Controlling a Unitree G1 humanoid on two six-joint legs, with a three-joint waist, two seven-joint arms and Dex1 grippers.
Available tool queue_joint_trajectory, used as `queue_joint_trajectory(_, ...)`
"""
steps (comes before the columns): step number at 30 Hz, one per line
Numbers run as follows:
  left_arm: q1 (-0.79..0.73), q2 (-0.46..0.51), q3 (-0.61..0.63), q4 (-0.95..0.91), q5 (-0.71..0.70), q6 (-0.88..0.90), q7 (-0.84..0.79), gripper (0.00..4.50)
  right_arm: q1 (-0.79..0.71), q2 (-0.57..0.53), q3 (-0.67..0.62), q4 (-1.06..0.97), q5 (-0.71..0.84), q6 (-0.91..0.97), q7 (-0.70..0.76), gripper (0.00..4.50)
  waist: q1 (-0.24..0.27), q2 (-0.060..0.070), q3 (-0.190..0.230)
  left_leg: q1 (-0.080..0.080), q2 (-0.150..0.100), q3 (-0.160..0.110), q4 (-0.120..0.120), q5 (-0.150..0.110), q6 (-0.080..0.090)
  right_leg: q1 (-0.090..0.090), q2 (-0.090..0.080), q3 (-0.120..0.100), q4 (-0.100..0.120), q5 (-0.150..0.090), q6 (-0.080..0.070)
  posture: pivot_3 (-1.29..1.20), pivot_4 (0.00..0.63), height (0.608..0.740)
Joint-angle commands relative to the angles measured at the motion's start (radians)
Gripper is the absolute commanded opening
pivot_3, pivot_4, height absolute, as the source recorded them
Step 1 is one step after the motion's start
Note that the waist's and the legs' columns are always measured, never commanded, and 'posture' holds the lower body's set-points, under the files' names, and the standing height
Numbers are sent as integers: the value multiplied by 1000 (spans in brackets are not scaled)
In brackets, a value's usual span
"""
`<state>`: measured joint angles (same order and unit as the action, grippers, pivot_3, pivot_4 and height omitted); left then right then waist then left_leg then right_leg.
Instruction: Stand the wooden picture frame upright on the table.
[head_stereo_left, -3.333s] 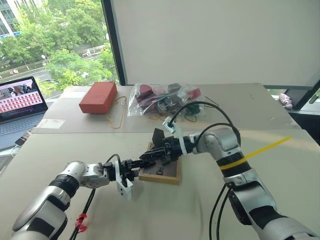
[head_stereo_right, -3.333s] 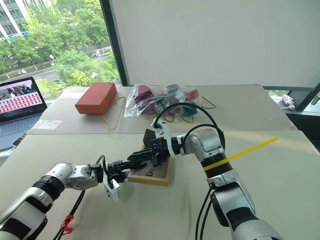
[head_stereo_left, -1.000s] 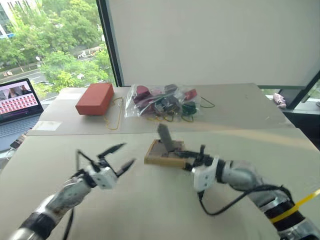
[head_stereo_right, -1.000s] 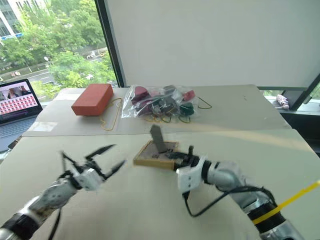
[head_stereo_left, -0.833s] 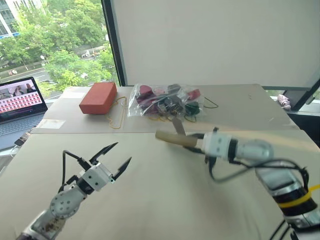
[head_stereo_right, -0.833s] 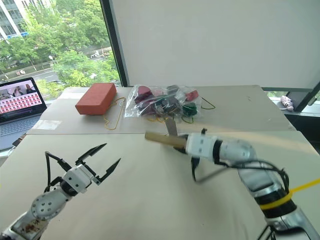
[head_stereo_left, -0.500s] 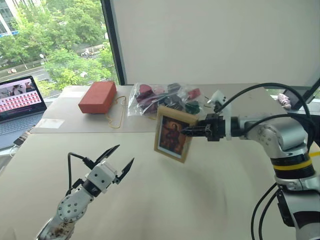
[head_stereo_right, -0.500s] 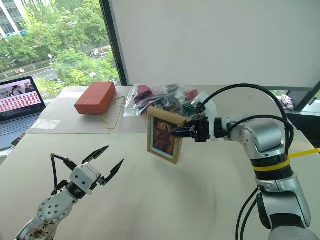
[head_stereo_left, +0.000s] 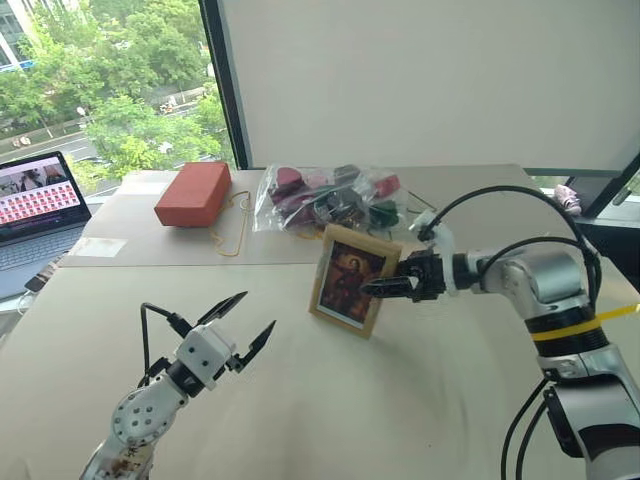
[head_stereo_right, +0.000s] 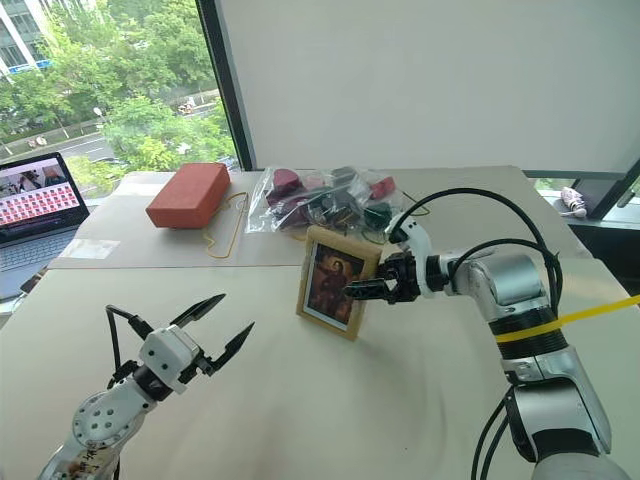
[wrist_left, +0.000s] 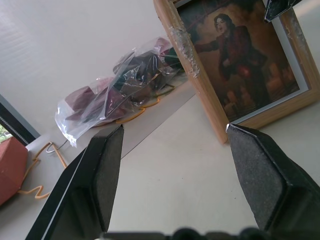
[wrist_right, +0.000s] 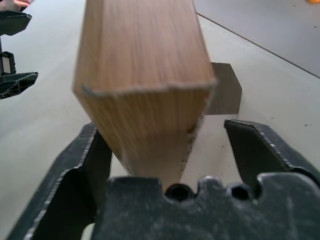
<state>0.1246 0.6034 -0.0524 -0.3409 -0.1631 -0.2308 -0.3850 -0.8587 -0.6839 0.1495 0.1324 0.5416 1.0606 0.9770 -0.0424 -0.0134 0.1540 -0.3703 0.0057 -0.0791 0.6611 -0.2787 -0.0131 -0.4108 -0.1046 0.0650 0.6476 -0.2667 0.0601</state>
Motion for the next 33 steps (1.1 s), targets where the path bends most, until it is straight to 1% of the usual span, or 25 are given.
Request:
queue_joint_trajectory(1,-19,-6,22,-36,-62,32,-65,3509,5,-58,-112,-93,60,60,0,4482,1,0,0,0,0,0,0,0,0,0,0,0,0,0,0,0,150,740)
queue_joint_trajectory(4,-28,0,23,-33,-91,43,-123,3509,70,-120,-166,-177,95,107,4,4482,5,0,0,-1,0,0,0,0,0,0,0,0,0,0,0,0,150,740)
queue_joint_trajectory(6,-27,4,31,-33,-117,63,-158,3509,161,-195,-214,-279,142,145,34,4482,11,0,0,-1,0,0,0,0,0,0,0,0,0,0,0,0,150,740)
queue_joint_trajectory(9,-10,-2,54,-33,-154,126,-175,3509,388,-320,-270,-473,174,155,64,4482,23,0,0,-2,0,0,0,-1,2,0,0,-1,-1,0,0,0,150,740)
queue_joint_trajectory(10,-7,-14,65,-33,-161,164,-158,3509,455,-318,-302,-533,193,171,37,4482,25,0,0,-2,0,0,0,-2,3,0,0,-1,-2,0,0,0,150,740)
queue_joint_trajectory(12,-6,-41,82,-41,-168,234,-116,3509,531,-264,-352,-613,229,216,-45,4482,16,-1,0,-1,0,0,1,-3,5,0,0,0,-2,0,0,0,150,740)
queue_joint_trajectory(13,-13,-65,88,-49,-174,280,-79,3509,565,-216,-364,-650,217,236,-118,4482,11,-1,1,0,0,1,1,-3,5,1,0,0,-1,0,0,0,150,740)
queue_joint_trajectory(15,-30,-148,102,-69,-189,408,46,3509,646,-22,-382,-722,89,205,-390,4482,6,-2,1,2,0,1,1,-3,5,4,1,1,-1,0,0,0,150,740)
queue_joint_trajectory(16,-34,-188,108,-81,-200,464,97,3509,678,85,-391,-743,7,167,-542,4482,7,-5,0,4,0,0,1,-3,5,7,1,0,-1,0,0,0,150,740)
queue_joint_trajectory(17,-34,-213,112,-93,-193,499,129,3509,716,149,-366,-770,-100,85,-669,4482,8,-6,-1,5,0,-1,1,-3,4,8,2,0,0,0,0,0,150,740)
queue_joint_trajectory(18,-35,-235,120,-102,-179,517,156,3509,749,194,-335,-794,-186,2,-755,4482,8,-6,-1,4,1,-2,2,-2,3,7,2,0,0,0,0,0,150,740)
queue_joint_trajectory(19,-39,-266,134,-111,-186,549,193,3509,770,319,-362,-816,-211,-76,-844,4482,10,-5,0,3,0,-2,2,-1,2,5,2,0,0,0,0,0,150,740)
queue_joint_trajectory(20,-43,-287,144,-116,-180,562,220,3509,792,412,-378,-832,-239,-157,-916,4482,9,-5,0,1,-1,-2,1,2,-3,3,0,1,1,0,1,0,150,740)
queue_joint_trajectory(21,-49,-299,147,-117,-166,569,239,3509,821,470,-374,-841,-282,-223,-973,4482,8,-5,0,1,-1,-2,1,2,-4,2,0,1,1,0,1,0,150,740)
queue_joint_trajectory(22,-59,-315,153,-114,-171,589,257,3509,868,524,-354,-839,-326,-306,-1018,4482,8,-5,0,1,-1,-2,1,2,-5,2,0,1,1,0,1,0,150,740)
queue_joint_trajectory(24,-72,-331,158,-108,-154,597,278,3509,936,561,-293,-833,-420,-415,-1066,4482,10,-5,-1,1,-1,-3,0,3,-6,1,0,1,1,0,1,0,150,740)
queue_joint_trajectory(28,-90,-337,168,-60,-136,580,265,3509,988,626,-186,-759,-450,-585,-1044,4482,0,-5,-1,1,-2,-2,-1,3,-8,1,-1,1,0,0,1,0,150,740)
queue_joint_trajectory(30,-96,-336,171,-45,-128,569,256,3509,993,618,-154,-738,-478,-628,-1029,4482,-6,-5,-1,3,-2,-2,-1,3,-8,3,-1,1,1,1,1,0,150,740)
queue_joint_trajectory(33,-96,-338,174,-37,-124,561,245,3509,1001,610,-145,-717,-492,-656,-1019,4482,-3,-5,-1,3,-2,-2,-1,3,-8,3,0,1,0,1,1,0,150,740)
